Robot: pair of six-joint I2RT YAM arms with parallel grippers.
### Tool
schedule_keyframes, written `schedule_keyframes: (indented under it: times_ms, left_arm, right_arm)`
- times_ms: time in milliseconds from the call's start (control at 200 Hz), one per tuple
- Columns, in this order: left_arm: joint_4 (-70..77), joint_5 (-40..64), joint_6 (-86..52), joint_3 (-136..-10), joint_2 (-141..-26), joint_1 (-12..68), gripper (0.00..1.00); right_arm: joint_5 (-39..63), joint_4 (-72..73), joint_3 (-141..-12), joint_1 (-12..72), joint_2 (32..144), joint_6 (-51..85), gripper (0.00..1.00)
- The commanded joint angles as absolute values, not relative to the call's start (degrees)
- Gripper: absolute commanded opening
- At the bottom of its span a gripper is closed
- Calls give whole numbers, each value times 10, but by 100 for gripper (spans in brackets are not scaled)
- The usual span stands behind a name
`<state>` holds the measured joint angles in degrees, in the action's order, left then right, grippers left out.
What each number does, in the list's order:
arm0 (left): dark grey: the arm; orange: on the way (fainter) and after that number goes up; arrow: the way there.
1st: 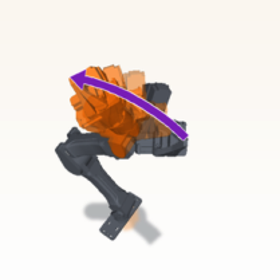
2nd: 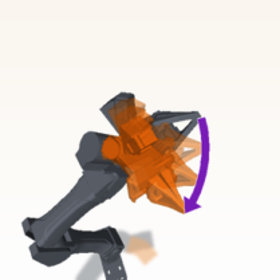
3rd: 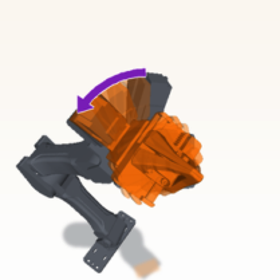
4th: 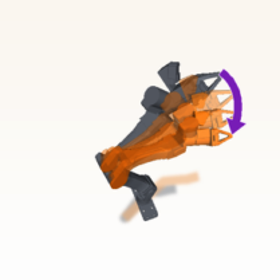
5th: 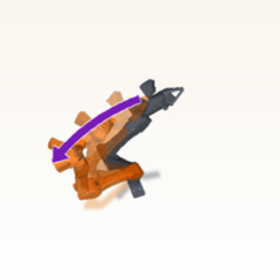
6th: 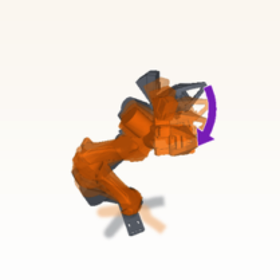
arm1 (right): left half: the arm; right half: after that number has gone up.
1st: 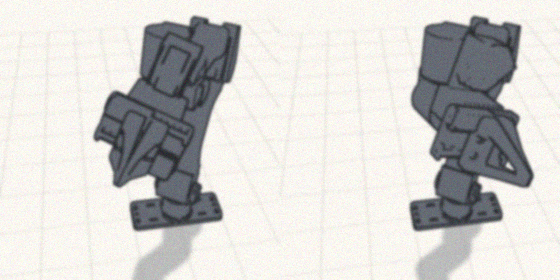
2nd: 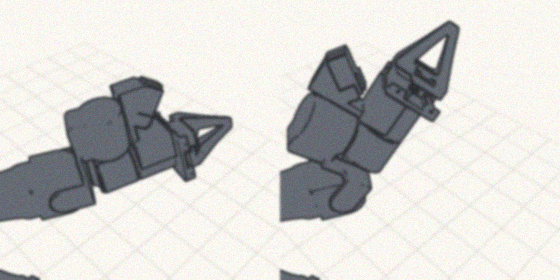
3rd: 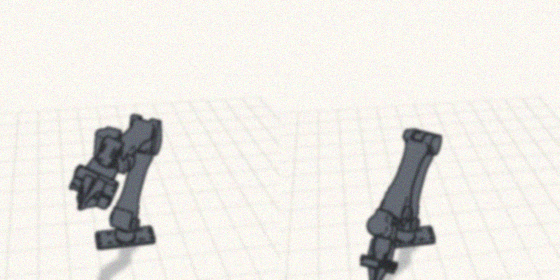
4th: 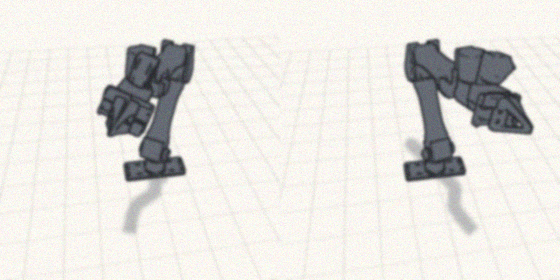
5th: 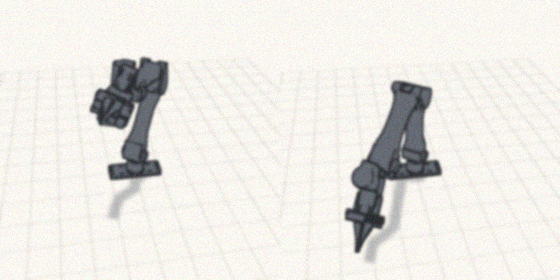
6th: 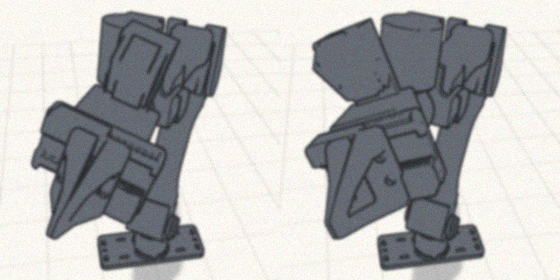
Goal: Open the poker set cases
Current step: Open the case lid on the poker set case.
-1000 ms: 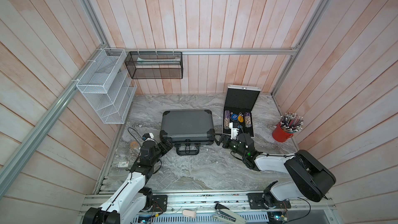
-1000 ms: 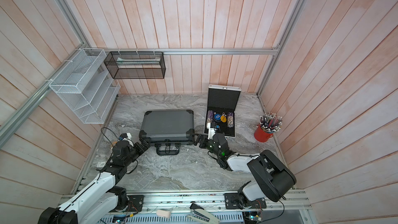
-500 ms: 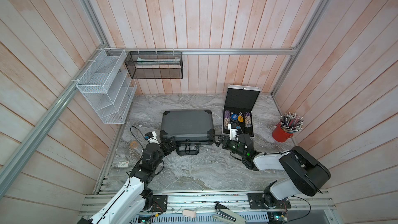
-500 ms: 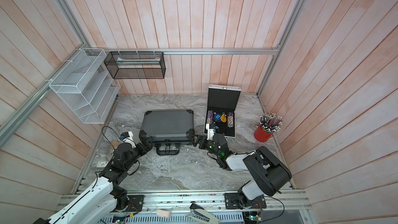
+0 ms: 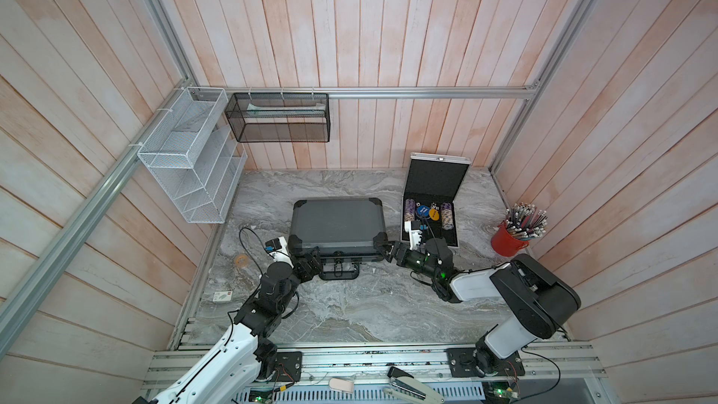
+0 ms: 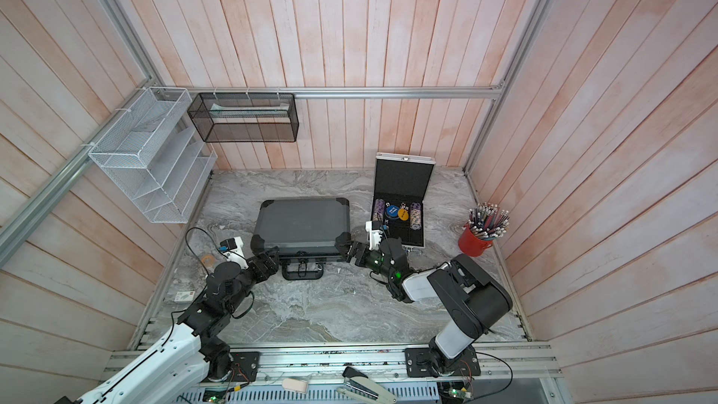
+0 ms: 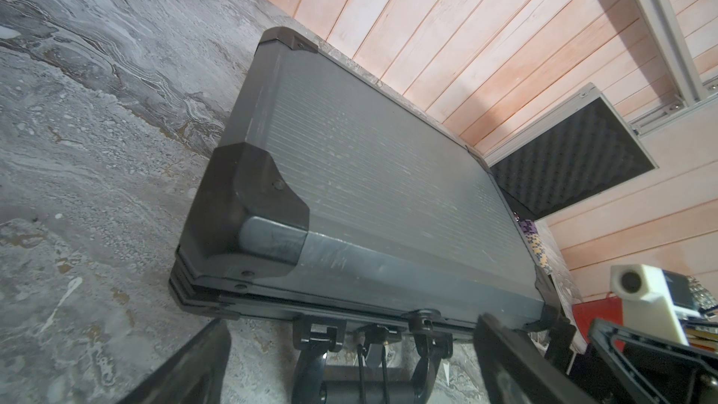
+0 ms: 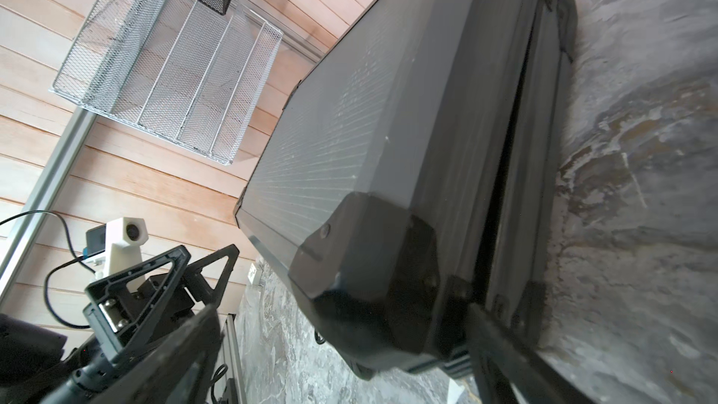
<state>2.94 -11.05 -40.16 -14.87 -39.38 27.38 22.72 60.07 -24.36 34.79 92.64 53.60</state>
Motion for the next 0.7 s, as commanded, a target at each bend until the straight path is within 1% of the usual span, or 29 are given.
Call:
schedule_keyframes:
  times_ms: [0, 310, 695]
  left_arm:
    - [37, -123, -383, -166, -396, 278, 100]
    - [52, -109, -356, -160, -377, 288, 100]
    - [54, -105, -335, -149, -360, 293, 96]
  right_arm:
    - [253, 631, -265, 354, 936, 546, 98]
    - [269, 643, -297, 354, 934, 562, 99]
    - [251, 506, -364, 354, 885, 476, 98]
